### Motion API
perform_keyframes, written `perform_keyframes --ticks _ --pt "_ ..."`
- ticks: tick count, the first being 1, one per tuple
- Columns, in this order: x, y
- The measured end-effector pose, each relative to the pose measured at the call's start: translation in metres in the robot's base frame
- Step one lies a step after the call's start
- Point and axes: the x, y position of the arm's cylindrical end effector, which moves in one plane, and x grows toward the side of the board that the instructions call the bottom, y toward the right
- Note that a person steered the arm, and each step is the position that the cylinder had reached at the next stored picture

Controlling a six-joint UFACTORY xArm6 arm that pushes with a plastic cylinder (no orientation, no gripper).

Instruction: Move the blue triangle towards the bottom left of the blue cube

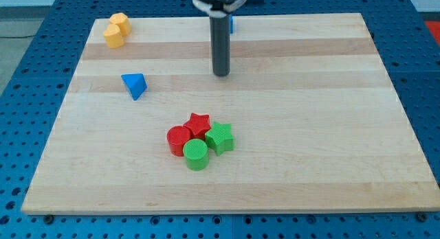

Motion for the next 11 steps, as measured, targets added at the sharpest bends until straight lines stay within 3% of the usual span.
perform_keyframes --ticks 1,2,3,4,5,7,11 --pt "0.049 -0.045" --pt "0.072 -0.101" --pt "0.072 -0.149" --pt "0.045 -0.170" --pt "0.011 -0.170" --pt "-0.026 -0.107" --pt "-0.003 -0.020"
